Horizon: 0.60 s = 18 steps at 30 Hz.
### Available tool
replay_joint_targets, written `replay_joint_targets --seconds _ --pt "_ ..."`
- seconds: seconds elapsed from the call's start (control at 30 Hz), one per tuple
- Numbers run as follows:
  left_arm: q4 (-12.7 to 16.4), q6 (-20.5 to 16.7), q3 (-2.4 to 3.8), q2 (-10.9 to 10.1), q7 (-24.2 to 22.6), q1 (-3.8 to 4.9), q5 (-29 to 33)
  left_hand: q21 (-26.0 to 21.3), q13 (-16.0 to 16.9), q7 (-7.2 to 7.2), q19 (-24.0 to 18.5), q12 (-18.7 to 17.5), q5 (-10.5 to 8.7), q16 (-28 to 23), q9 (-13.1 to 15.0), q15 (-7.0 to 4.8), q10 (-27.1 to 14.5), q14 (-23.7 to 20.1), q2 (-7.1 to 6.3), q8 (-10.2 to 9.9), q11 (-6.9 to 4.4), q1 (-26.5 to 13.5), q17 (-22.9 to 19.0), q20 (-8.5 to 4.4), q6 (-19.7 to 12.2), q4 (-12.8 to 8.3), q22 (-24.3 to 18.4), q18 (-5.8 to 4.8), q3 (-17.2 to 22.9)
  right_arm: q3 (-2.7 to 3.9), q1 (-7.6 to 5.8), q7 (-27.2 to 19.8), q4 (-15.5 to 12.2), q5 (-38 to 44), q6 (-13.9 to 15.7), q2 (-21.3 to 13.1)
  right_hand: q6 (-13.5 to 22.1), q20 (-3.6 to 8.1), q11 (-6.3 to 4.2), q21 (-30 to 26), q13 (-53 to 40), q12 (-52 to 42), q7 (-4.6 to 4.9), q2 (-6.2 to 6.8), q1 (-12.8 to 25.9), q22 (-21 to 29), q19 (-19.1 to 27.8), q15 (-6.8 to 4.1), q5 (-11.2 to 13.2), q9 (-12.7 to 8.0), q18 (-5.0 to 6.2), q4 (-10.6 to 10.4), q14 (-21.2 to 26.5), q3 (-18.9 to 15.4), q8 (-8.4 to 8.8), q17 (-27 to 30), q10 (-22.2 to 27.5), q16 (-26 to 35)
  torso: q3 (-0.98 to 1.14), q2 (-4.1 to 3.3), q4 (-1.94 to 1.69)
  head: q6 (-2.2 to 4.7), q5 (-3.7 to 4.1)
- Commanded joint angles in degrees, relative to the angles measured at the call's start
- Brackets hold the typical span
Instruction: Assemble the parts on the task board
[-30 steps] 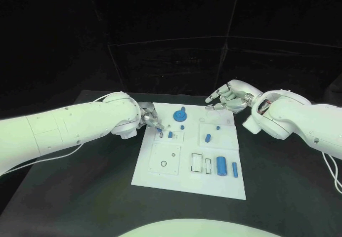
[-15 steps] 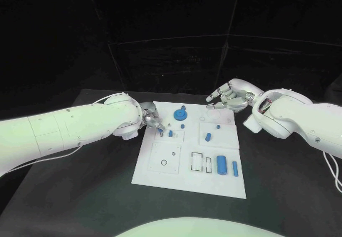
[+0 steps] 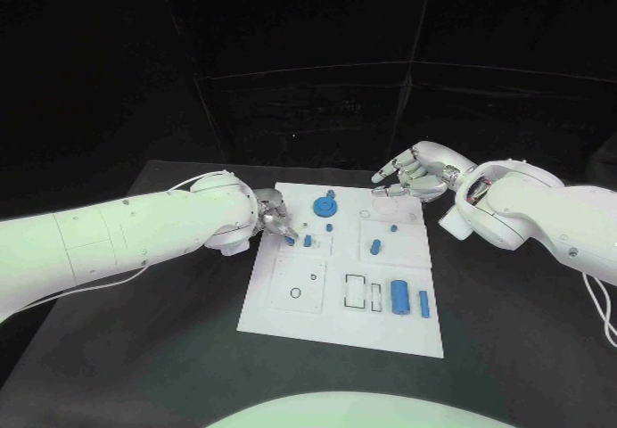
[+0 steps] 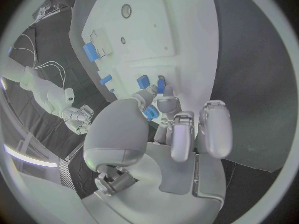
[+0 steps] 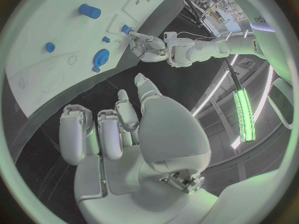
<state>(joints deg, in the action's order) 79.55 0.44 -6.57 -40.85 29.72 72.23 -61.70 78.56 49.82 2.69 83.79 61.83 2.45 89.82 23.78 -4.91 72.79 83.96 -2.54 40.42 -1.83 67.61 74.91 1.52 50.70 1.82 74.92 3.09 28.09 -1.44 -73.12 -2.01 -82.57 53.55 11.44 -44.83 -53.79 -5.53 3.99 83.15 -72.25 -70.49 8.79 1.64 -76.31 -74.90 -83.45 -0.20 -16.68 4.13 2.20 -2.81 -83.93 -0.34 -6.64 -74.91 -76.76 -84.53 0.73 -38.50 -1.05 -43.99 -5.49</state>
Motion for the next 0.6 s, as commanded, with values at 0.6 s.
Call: replay_joint_targets --seconds 0.6 --pt "0.07 3.09 -0.45 -0.05 1.27 -0.19 -0.54 0.28 0.13 -0.27 0.49 0.29 0.33 0.18 0.08 -0.13 0.40 6.04 0.17 0.17 0.10 0.32 15.09 -0.33 0.36 -4.59 1.37 0.25 4.97 0.03 -0.11 -0.51 -0.10 -0.02 -0.56 -0.05 -0.44 0.15 -0.31 -0.20 0.08 0.09 -0.05 -0.67 0.02 -0.90 0.36 -0.51 -0.06 -0.09 0.82 -0.08 -3.69 -0.40 -0.26 -4.56 0.09 0.26 0.02 0.01 -0.03 -0.21 0.00"
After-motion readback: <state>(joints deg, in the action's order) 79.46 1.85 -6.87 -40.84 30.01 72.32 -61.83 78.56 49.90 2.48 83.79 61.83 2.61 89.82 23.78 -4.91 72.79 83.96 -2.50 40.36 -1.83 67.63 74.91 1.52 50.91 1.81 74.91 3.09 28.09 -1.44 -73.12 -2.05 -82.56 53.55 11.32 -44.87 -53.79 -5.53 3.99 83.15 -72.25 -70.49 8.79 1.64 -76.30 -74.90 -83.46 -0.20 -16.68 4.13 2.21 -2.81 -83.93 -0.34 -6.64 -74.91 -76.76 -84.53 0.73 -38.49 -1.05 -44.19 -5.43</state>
